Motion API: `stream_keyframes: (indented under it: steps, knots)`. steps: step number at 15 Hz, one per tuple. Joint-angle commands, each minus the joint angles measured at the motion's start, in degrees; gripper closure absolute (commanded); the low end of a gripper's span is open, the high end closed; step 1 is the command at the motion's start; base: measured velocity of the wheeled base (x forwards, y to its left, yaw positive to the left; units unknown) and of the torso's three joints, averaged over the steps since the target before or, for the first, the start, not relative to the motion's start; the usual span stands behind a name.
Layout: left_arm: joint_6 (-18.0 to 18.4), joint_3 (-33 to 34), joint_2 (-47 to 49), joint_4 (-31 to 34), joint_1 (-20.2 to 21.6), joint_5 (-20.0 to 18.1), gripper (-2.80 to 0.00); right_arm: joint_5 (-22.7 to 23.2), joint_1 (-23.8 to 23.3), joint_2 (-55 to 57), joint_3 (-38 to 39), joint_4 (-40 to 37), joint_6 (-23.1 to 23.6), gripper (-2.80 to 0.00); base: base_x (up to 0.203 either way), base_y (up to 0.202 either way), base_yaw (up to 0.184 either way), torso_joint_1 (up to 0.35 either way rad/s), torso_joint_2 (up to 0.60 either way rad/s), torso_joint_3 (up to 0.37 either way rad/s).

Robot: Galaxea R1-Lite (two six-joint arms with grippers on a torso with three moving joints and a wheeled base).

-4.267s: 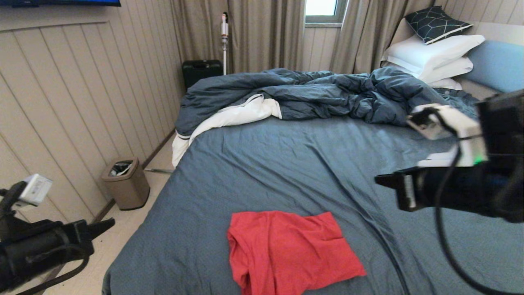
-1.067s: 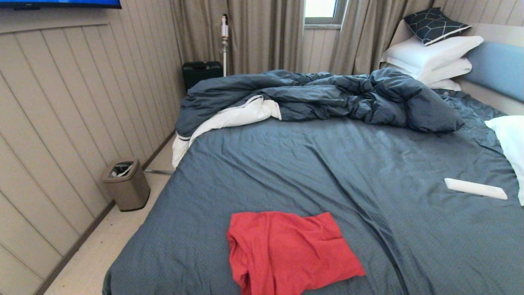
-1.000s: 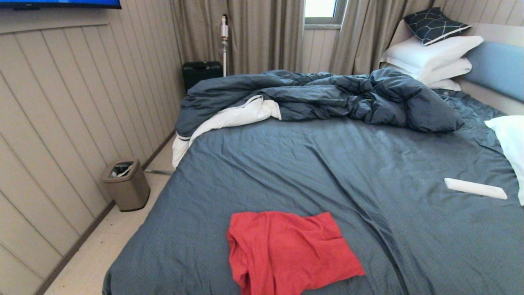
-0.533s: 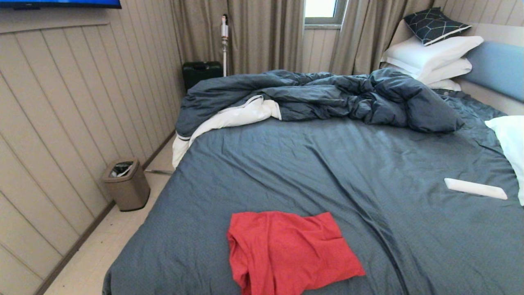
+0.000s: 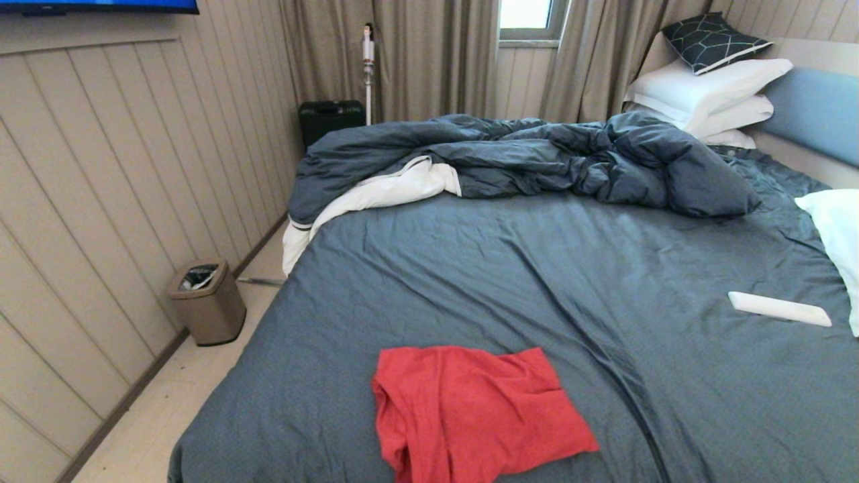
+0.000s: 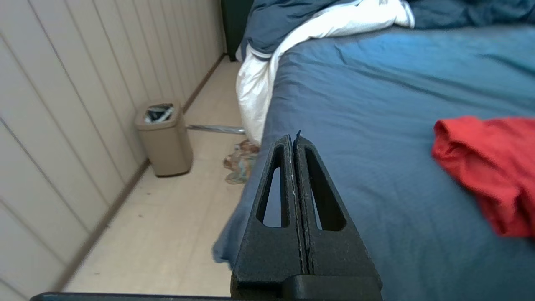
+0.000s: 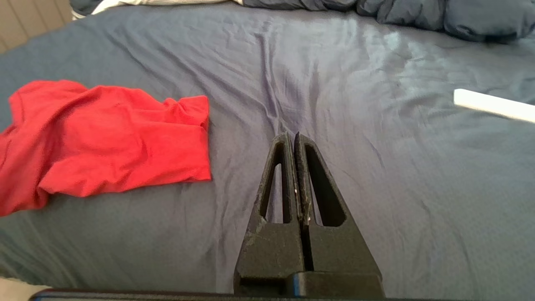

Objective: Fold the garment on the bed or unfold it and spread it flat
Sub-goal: Unford the red T-shirt

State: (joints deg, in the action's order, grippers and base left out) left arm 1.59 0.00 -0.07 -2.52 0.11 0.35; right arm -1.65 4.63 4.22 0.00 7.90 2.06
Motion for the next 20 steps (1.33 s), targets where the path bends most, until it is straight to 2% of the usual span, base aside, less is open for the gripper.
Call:
stream_keyframes:
  steps: [1, 5, 7, 10, 12, 13, 15, 20]
  knots:
    - [-0.4, 0.0, 0.1, 0.0, 0.1, 0.3, 0.00, -0.1, 0.0, 0.2, 0.0, 0.7, 0.0, 0.00, 0.000, 0.000, 0.000, 0.000, 0.00, 0.000]
    - [0.2, 0.0, 0.1, 0.2, 0.1, 0.3, 0.00, -2.2, 0.0, 0.2, 0.0, 7.2, -0.1, 0.00, 0.000, 0.000, 0.000, 0.000, 0.00, 0.000]
    - [-0.3, 0.0, 0.1, 0.3, 0.0, 0.2, 0.00, -4.7, 0.0, 0.2, 0.0, 10.2, -5.9, 0.00, 0.000, 0.000, 0.000, 0.000, 0.00, 0.000]
    - [-1.9, 0.0, 0.1, 0.3, 0.0, 0.3, 0.00, -10.8, -0.4, 0.1, 0.0, 9.9, -7.8, 0.00, 0.000, 0.000, 0.000, 0.000, 0.00, 0.000]
    - [-1.9, 0.0, 0.1, 0.3, 0.0, 0.3, 0.00, -11.1, -3.2, -0.3, 0.0, 7.4, -7.4, 0.00, 0.000, 0.000, 0.000, 0.000, 0.00, 0.000]
    - [-1.9, 0.0, 0.1, 0.3, 0.0, 0.3, 0.00, -10.7, -5.8, -0.6, 0.0, 3.5, -7.4, 0.00, 0.000, 0.000, 0.000, 0.000, 0.00, 0.000]
    - [-1.9, 0.0, 0.1, 0.3, 0.0, 0.3, 0.00, -9.0, -7.2, -1.1, 0.0, -4.3, -7.4, 0.00, 0.000, 0.000, 0.000, 0.000, 0.00, 0.000]
    - [-1.9, 0.0, 0.1, 0.2, 0.0, 0.3, 0.00, -9.0, -6.2, -4.0, 0.0, -3.7, -8.1, 0.00, 0.000, 0.000, 0.000, 0.000, 0.00, 0.000]
